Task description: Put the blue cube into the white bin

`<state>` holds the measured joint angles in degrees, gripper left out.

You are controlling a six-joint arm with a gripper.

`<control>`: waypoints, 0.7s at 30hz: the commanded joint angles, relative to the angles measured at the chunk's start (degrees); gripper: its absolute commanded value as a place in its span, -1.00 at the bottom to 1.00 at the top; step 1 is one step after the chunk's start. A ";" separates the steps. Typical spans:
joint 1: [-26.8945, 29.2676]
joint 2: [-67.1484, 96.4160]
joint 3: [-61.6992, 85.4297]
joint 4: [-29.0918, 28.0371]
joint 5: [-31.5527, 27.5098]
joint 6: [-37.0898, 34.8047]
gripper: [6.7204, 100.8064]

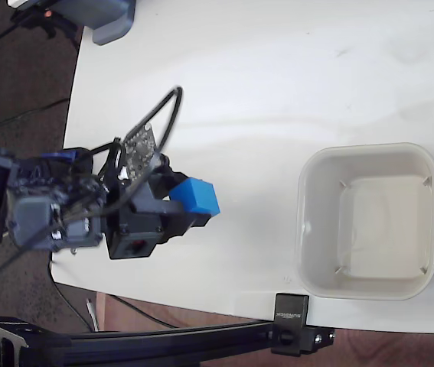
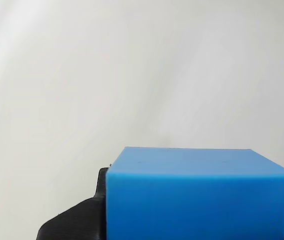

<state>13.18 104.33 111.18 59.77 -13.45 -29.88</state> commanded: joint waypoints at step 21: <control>-3.43 -14.77 -4.31 -53.17 7.12 30.15 0.17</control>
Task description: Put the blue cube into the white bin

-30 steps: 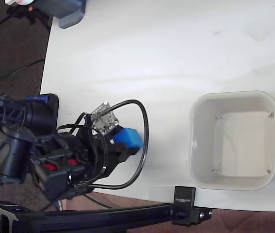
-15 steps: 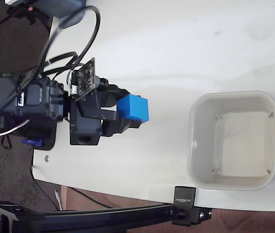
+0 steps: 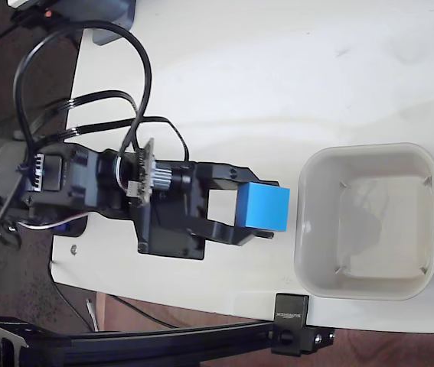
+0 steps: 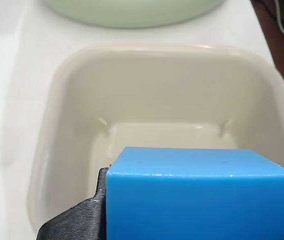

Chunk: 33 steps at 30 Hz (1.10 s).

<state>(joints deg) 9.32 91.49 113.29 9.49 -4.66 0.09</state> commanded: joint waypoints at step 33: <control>-2.37 3.87 -7.38 10.28 0.62 -4.66 0.99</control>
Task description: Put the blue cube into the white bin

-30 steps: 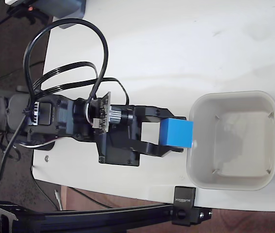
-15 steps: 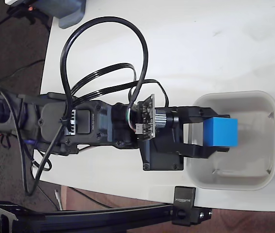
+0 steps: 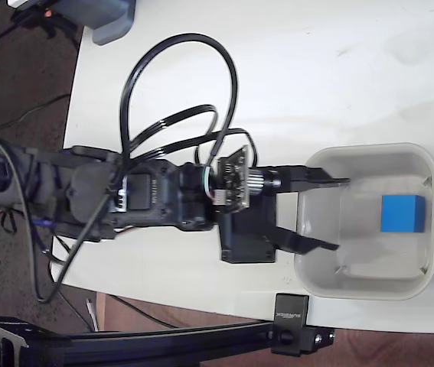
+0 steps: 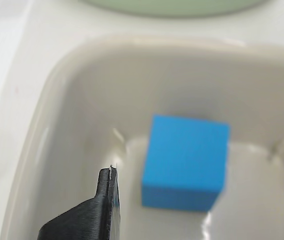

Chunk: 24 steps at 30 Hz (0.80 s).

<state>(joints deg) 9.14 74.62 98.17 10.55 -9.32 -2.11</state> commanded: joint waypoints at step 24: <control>-23.73 97.03 72.60 32.08 25.58 6.86 0.99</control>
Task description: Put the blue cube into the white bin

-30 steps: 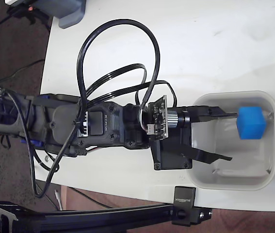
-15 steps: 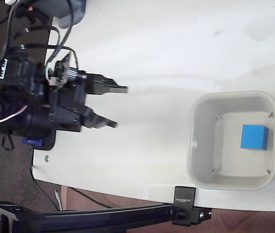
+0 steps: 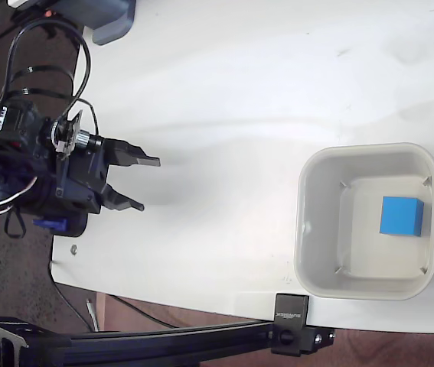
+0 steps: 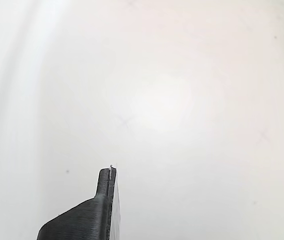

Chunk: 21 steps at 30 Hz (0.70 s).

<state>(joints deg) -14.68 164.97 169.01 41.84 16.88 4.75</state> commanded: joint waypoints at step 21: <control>7.91 9.93 2.37 2.72 -8.44 -0.70 0.99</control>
<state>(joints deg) -7.03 173.50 172.71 44.82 8.44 3.96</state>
